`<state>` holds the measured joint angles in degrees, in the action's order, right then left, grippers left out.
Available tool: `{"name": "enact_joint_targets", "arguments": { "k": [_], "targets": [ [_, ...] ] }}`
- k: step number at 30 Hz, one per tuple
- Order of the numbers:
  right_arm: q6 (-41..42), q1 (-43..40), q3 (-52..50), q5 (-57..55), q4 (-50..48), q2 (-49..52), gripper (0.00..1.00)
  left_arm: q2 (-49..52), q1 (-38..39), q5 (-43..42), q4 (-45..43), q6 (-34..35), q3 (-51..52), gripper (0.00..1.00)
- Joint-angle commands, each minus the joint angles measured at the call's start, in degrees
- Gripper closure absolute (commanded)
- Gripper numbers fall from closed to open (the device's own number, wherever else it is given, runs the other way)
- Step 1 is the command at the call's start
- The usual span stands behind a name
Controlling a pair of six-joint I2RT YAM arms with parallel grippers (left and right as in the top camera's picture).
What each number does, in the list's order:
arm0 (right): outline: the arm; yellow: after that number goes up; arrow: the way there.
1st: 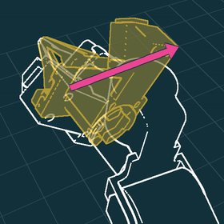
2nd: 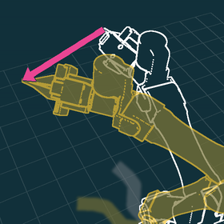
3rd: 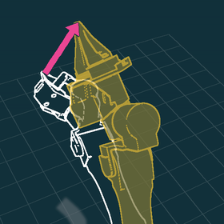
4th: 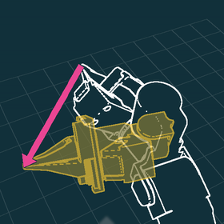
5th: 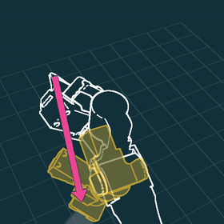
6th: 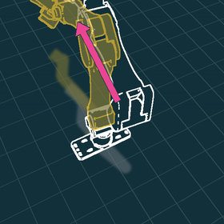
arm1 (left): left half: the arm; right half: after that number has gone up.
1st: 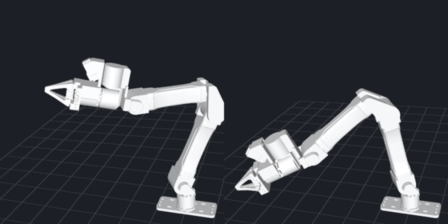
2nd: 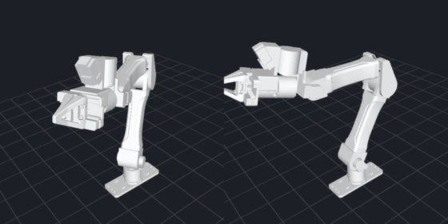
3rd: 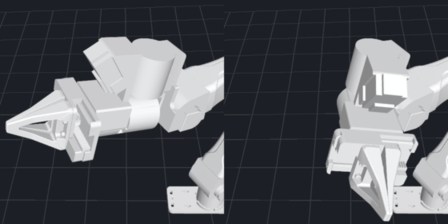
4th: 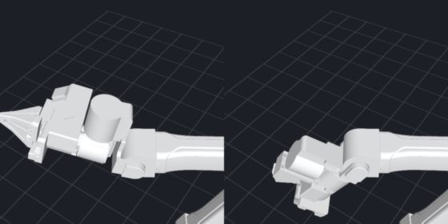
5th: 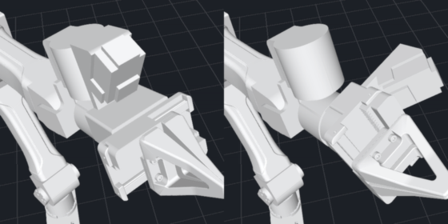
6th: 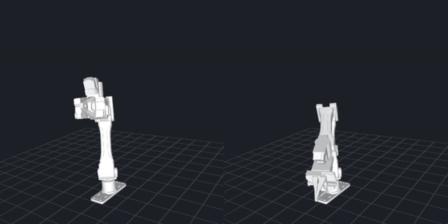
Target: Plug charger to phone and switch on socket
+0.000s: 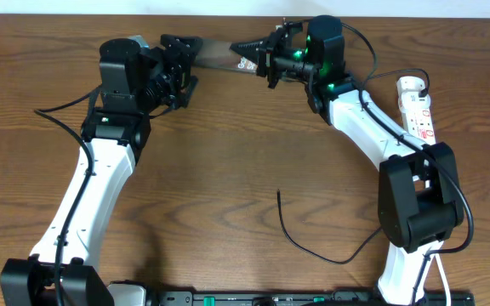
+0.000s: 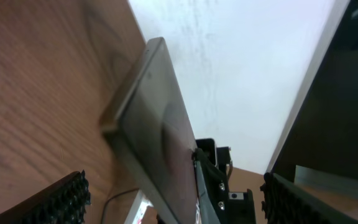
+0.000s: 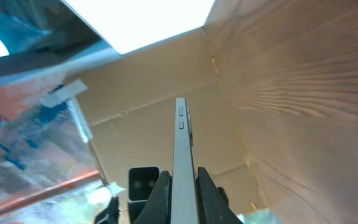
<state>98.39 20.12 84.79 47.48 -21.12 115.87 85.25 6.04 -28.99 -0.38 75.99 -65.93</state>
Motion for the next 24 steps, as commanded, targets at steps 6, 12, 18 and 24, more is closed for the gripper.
{"name": "enact_joint_targets", "arguments": {
  "k": [6,12,18,24],
  "targets": [
    [9.0,3.3,1.3,-4.4,-6.5,-0.5,0.99,-0.6,-0.3,2.5,-6.1,-0.7,-0.2,0.14],
    [10.9,6.2,1.3,-7.1,-9.8,-0.5,0.99,-0.6,-0.3,2.5,-7.6,1.2,-0.2,0.13],
    [12.2,7.6,1.3,-7.6,-11.6,-0.5,0.99,-0.6,-0.3,3.6,-7.9,1.2,-0.2,0.13],
    [13.0,8.5,1.3,-8.6,-13.9,-0.5,0.99,-0.6,-0.3,6.7,-7.9,3.5,-0.2,0.13]
  ]
}}
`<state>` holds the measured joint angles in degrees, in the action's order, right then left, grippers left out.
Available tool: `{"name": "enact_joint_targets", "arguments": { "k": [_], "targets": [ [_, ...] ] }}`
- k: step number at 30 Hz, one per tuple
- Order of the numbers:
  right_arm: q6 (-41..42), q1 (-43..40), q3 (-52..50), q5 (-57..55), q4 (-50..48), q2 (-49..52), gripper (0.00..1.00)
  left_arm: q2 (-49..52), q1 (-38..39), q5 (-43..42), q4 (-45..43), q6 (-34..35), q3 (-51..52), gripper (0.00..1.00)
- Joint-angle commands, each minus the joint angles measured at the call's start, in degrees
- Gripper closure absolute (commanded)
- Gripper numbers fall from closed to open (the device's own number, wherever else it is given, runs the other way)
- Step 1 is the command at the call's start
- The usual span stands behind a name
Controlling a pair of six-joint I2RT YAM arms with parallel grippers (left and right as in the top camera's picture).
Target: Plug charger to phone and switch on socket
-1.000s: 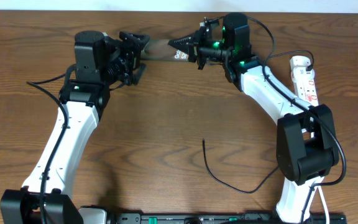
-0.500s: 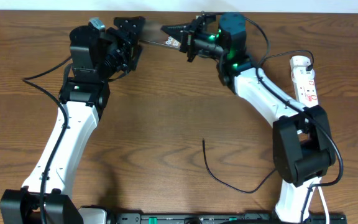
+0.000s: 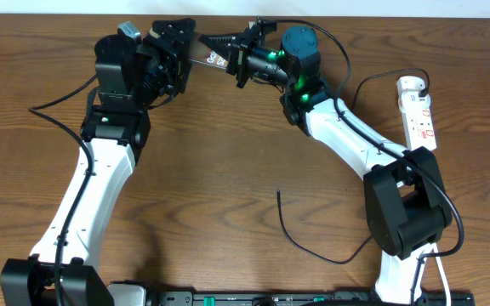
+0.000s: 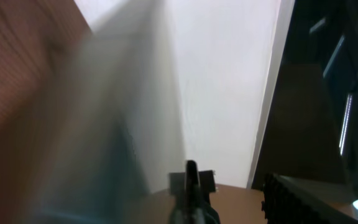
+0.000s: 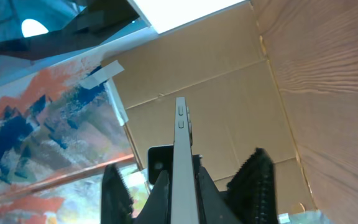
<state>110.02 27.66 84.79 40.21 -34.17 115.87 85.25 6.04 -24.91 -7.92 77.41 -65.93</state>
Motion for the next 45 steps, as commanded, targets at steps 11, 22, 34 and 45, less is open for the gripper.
{"name": "enact_joint_targets", "arguments": {
  "k": [11,22,34,45],
  "targets": [
    [1.3,2.1,1.3,-0.9,-0.8,-0.5,0.99,-0.6,-0.3,6.0,-1.4,2.6,-0.2,0.27],
    [0.9,3.9,1.3,-0.6,-0.8,-0.5,0.99,-0.6,-0.3,6.1,-1.4,2.6,-0.2,0.5],
    [0.5,5.1,1.3,0.2,-0.8,-0.5,0.99,-0.6,-0.3,5.9,-1.4,2.6,-0.2,0.54],
    [-0.6,5.5,1.3,0.4,-0.8,-0.5,0.99,-0.6,-0.3,5.0,-1.4,2.5,-0.2,0.67]
  ]
}}
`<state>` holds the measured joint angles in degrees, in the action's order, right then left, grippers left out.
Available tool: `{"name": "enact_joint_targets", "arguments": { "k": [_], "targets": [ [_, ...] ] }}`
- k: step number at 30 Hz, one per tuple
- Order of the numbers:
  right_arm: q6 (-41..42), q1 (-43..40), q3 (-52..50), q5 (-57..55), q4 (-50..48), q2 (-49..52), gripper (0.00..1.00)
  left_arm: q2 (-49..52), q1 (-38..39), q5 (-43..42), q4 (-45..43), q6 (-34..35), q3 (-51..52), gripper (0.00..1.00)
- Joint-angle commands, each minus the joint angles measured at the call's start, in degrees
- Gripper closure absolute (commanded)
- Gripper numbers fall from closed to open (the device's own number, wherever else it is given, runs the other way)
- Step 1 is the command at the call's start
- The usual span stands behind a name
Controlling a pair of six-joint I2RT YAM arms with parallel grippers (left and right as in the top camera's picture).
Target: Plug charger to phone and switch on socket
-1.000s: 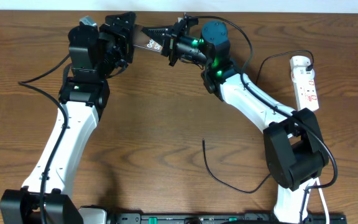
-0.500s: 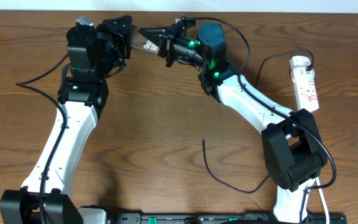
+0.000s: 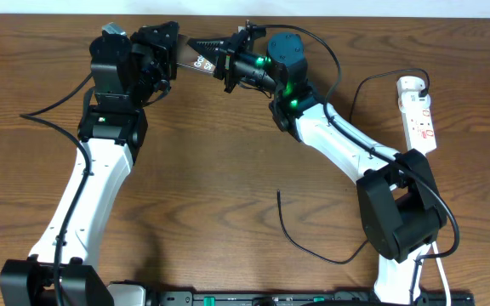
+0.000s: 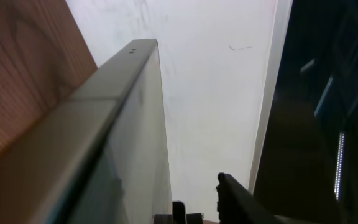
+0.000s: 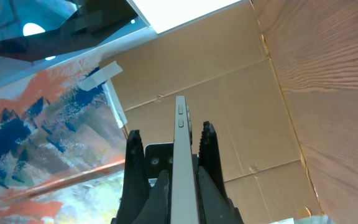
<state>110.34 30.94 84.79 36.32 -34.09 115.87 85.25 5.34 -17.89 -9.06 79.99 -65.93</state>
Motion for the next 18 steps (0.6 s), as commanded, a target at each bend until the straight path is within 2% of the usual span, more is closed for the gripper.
{"name": "enact_joint_targets", "arguments": {
  "k": [1,5,10,18],
  "targets": [
    [-0.9,2.2,1.3,4.3,-0.9,-0.5,0.99,-0.6,0.3,-2.2,-0.3,0.0,-0.2,0.73],
    [-1.2,2.2,1.3,4.3,-0.9,-0.5,0.99,-0.6,0.3,-2.2,-0.3,0.0,-0.2,0.85],
    [-1.2,2.2,1.3,4.3,-0.9,-0.5,0.99,-0.6,0.3,-2.4,-0.3,0.0,-0.2,0.92],
    [-1.1,2.2,1.3,4.3,-0.9,-0.5,0.99,-0.6,0.3,-2.4,-0.3,-0.4,-0.2,0.93]
  ]
}}
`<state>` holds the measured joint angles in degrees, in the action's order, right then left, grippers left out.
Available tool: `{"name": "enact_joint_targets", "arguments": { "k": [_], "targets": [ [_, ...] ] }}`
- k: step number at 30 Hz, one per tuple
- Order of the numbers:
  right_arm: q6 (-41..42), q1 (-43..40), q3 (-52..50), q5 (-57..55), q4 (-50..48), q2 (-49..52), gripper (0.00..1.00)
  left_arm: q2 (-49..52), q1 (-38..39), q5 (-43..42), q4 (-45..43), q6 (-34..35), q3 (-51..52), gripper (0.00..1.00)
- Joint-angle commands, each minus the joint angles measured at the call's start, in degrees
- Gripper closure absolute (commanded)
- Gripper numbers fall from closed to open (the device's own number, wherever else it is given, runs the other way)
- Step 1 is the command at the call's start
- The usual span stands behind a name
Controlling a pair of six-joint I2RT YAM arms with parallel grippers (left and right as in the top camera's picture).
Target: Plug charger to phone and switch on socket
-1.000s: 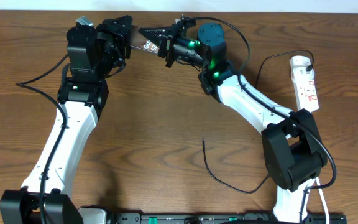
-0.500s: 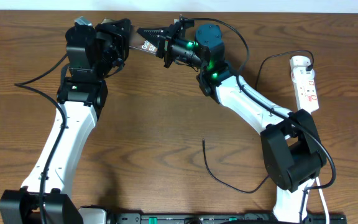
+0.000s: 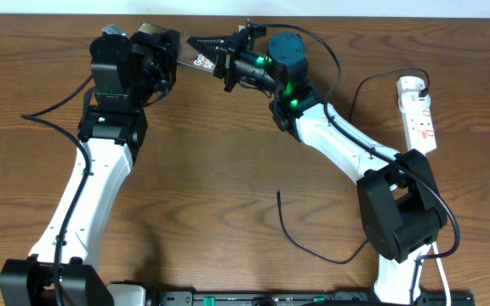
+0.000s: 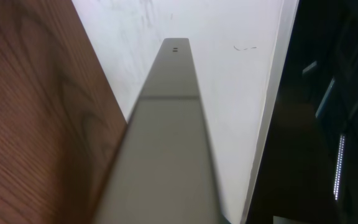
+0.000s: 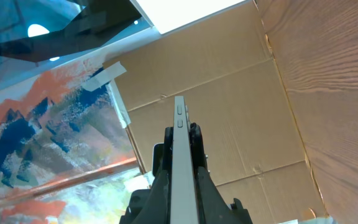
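The phone (image 3: 201, 48) is held in the air over the table's far edge, edge-on in both wrist views (image 4: 173, 124) (image 5: 179, 137). My right gripper (image 3: 221, 56) is shut on one end, its fingers (image 5: 160, 186) pressed to both faces. My left gripper (image 3: 167, 53) has its jaws against the other end; its own fingers are out of the left wrist view. The black charger cable (image 3: 282, 217) lies on the table with its free plug end near the middle front. The white socket strip (image 3: 417, 104) lies at the right.
The wooden table (image 3: 228, 153) carries only the cable and the socket strip. A black cable from the left arm trails over the table's left side (image 3: 54, 119). The right arm's base stands at front right (image 3: 411, 212).
The left gripper's jaws, which stood apart on either side of the phone's far end, now lie close against it. The phone's edge is now centred in the left wrist view. The right gripper kept its hold.
The right gripper held the phone up at the far edge, with the left gripper open close by. Both arms then stood further left, the left jaws coming round the phone's free end. Now both grippers hold the phone.
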<state>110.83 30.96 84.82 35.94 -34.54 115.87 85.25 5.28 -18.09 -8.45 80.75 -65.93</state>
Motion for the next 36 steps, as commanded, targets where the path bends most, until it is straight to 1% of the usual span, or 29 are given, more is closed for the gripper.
{"name": "enact_joint_targets", "arguments": {
  "k": [1,12,16,20,25,27,30,31,33,34,35,36],
  "targets": [
    [-1.6,2.1,1.3,4.7,-0.4,-0.5,0.99,-0.6,0.4,-2.3,-0.9,-1.2,-0.2,0.93],
    [-1.6,2.1,1.3,4.7,-0.4,-0.5,0.98,-0.6,0.4,-2.3,-0.9,-1.2,-0.2,0.93],
    [-1.6,2.1,1.3,4.7,-0.4,-0.5,0.94,-0.6,0.4,-2.4,-0.9,-1.2,-0.2,0.93],
    [-1.6,2.1,1.3,4.7,-0.4,-0.5,0.82,-0.6,0.4,-2.4,-0.9,-1.4,-0.2,0.93],
    [-1.6,2.1,1.3,4.7,-0.4,-0.5,0.72,-0.6,0.4,-2.9,-0.9,-1.4,-0.2,0.93],
    [-1.6,2.1,1.3,4.7,-0.4,-0.5,0.61,-0.6,0.4,-2.9,-0.9,-1.5,-0.2,0.93],
    [-1.6,2.0,1.3,4.7,-0.4,-0.5,0.41,-0.6,0.4,-2.8,-0.9,-1.6,-0.2,0.93],
    [-1.6,1.9,1.3,4.7,-0.4,-0.5,0.29,-0.6,0.2,-2.9,-0.9,-1.6,-0.2,0.93],
    [-1.6,1.7,1.3,4.7,-0.4,-0.5,0.13,-0.6,-0.3,-2.9,-0.9,-1.7,-0.2,0.93],
    [-1.6,1.6,1.3,4.7,-0.4,-0.5,0.09,-0.6,-0.6,-2.9,-0.9,-1.7,-0.2,0.93],
    [-1.6,1.4,1.3,4.7,-0.4,-0.5,0.01,-0.6,-1.0,-2.9,-0.9,-1.7,-0.2,0.93],
    [-1.6,1.3,1.3,4.8,-0.4,-0.5,0.01,-0.6,-1.7,-3.1,-0.9,-2.6,-0.2,0.93]
  ]
}}
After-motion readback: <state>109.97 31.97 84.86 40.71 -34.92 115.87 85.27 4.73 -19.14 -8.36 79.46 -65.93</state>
